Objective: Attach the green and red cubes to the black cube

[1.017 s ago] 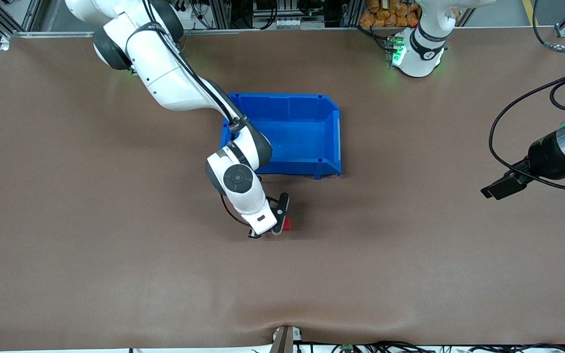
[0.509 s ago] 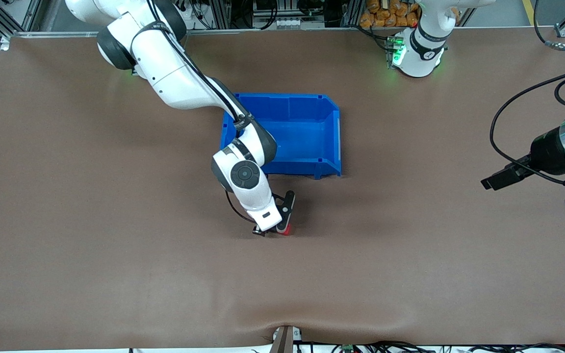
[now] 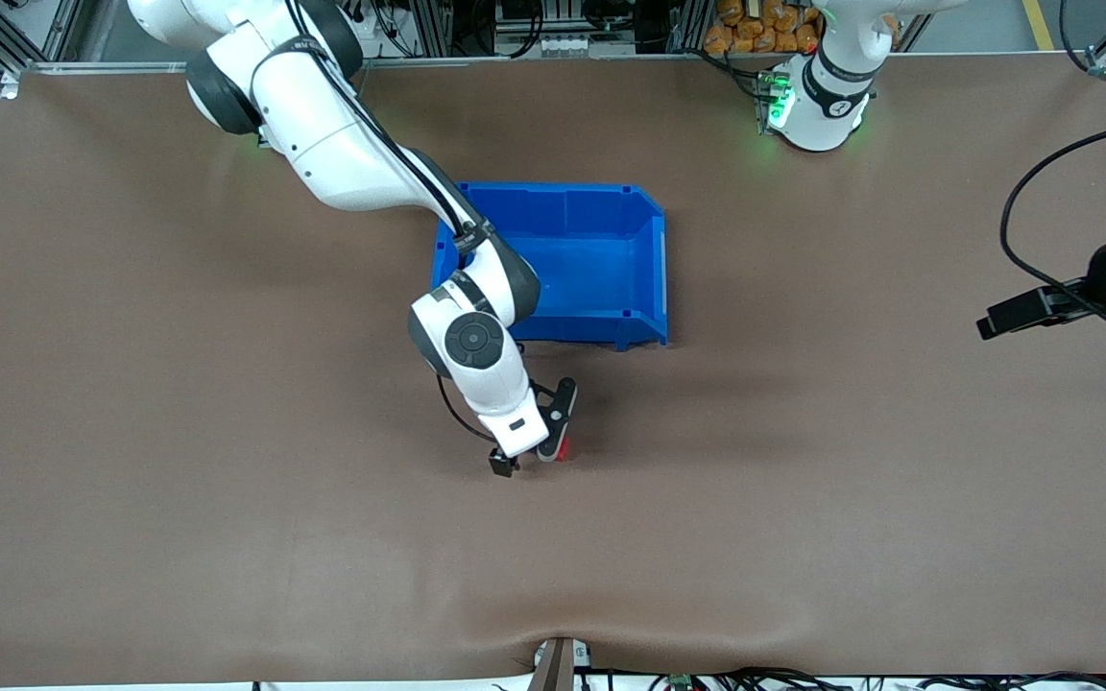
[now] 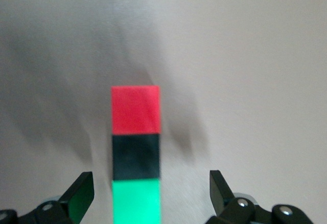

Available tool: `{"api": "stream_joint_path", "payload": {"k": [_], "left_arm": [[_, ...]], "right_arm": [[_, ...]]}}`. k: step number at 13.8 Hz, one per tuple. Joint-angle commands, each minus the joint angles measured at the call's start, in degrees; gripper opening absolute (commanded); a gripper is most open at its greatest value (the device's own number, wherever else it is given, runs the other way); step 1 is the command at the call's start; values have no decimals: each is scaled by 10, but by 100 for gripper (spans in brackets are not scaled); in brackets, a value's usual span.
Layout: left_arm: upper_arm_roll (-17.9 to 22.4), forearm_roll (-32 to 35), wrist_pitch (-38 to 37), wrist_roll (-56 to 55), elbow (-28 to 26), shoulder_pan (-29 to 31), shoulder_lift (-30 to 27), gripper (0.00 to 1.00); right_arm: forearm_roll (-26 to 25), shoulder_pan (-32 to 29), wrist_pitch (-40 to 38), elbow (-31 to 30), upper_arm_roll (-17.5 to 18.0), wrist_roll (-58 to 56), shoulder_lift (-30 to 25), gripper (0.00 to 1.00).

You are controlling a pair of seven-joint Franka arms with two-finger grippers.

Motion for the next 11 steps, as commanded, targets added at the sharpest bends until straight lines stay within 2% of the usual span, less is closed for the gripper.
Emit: {"api": "stream_joint_path", "payload": {"k": [1,2,3,6,8,9,11], "left_arm": [[-10,12,-46,11,-14,18,-17,100],[-11,12,-87,14,-15,22,-20,100],[-12,10,-92,23,-18,33,-23,100],[-12,4,-76,82,-19,38,-30,100],[-11,14,-62,81,-36,7,-51,100],[-11,17,-44,81,-61,5,-67,100],[-11,18,15,89,-153,7,-129,100]], "right_arm": [[2,-20,-63,-10,5,8,-47,100],[2,-27,-91,-10,4,27,-63,100],[2,-35,-119,-10,5,48,-80,100],[2,-58,-181,-11,5,95,-125,100],[2,-81,-215,-17,5,141,-160,100],[2,-96,-224,-29,6,161,-186,100],[24,-132,-236,-67,6,167,-239,100]]}}
